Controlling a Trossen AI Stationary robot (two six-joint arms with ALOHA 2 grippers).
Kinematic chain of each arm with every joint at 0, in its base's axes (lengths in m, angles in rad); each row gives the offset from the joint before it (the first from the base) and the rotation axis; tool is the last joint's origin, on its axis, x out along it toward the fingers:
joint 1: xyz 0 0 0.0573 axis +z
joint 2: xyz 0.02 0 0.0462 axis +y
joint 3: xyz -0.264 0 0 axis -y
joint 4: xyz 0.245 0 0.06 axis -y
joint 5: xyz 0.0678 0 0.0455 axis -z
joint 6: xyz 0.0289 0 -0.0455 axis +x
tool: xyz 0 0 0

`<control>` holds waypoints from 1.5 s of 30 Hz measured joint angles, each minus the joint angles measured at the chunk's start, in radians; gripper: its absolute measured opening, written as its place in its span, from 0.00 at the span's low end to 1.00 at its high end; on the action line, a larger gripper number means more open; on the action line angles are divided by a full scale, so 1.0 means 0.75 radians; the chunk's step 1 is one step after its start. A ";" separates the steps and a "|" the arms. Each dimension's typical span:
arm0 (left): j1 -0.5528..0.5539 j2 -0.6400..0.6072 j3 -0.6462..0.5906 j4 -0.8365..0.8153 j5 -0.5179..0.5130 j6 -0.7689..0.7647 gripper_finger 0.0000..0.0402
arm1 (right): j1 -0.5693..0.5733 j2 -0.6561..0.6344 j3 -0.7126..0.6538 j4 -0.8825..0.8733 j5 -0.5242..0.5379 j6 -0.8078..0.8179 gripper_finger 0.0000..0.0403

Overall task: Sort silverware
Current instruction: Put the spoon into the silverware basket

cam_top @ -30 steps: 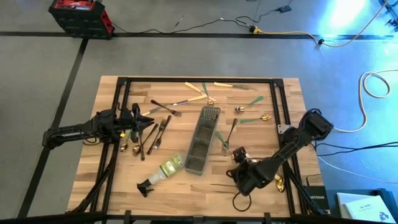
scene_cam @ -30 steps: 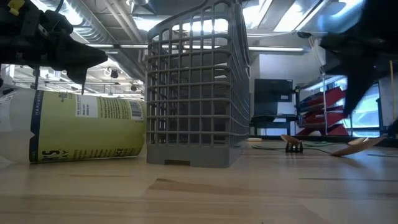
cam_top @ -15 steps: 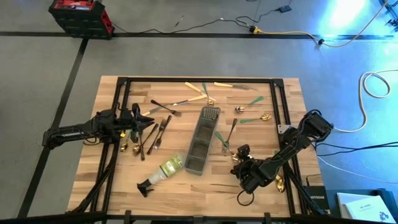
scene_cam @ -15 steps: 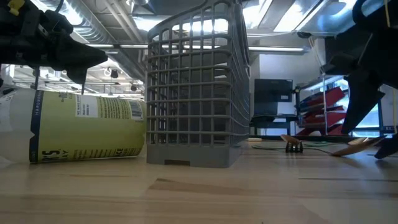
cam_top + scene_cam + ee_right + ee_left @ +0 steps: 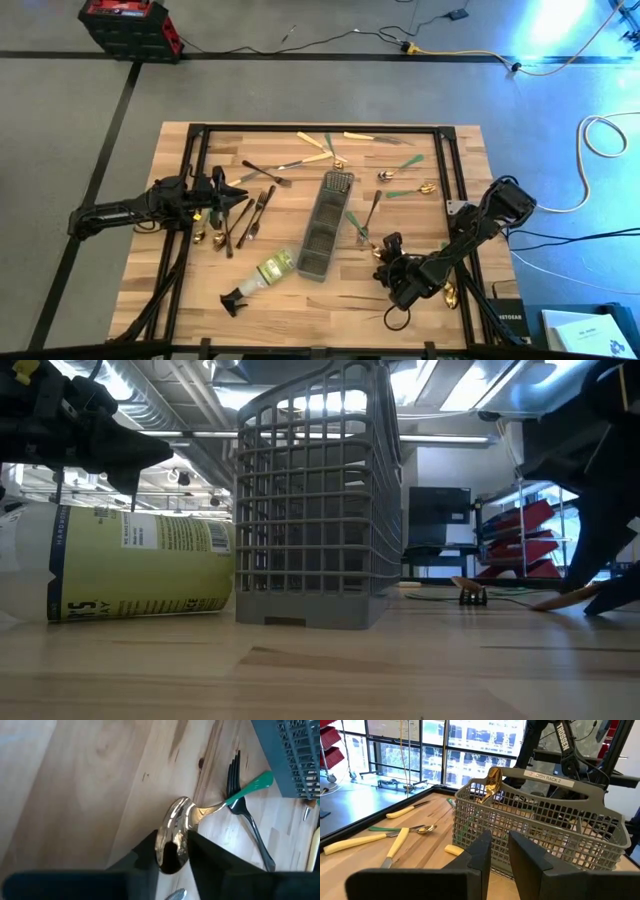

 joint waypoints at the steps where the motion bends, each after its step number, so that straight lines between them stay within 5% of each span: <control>1: 0.000 0.000 0.000 0.000 0.000 0.000 0.13 | 0.000 0.002 0.005 -0.003 -0.003 0.001 0.15; 5: 0.000 0.000 0.000 0.000 0.000 0.000 0.13 | -0.004 0.008 0.084 -0.074 -0.073 -0.003 0.03; 9: 0.000 0.000 0.000 0.000 0.000 0.000 0.13 | 0.014 0.008 0.282 -0.354 -0.162 0.068 0.03; 20: 0.000 0.000 0.000 0.000 0.000 0.000 0.13 | 0.041 -0.101 1.262 -1.279 -0.337 0.147 0.00; 28: 0.000 -0.001 0.000 0.000 0.000 0.000 0.13 | -0.073 -0.282 1.830 -1.293 -0.359 0.031 0.00; 35: 0.000 0.000 0.000 0.000 0.000 0.000 0.13 | -0.446 -0.334 1.980 -1.279 -0.406 -0.463 0.00; 40: 0.000 -0.001 0.000 -0.001 0.000 0.000 0.13 | -0.826 -0.239 1.980 -1.190 -0.771 -1.007 0.00; 45: 0.000 0.000 0.000 -0.001 0.000 0.000 0.13 | -1.080 -0.100 1.980 -1.194 -0.932 -1.388 0.00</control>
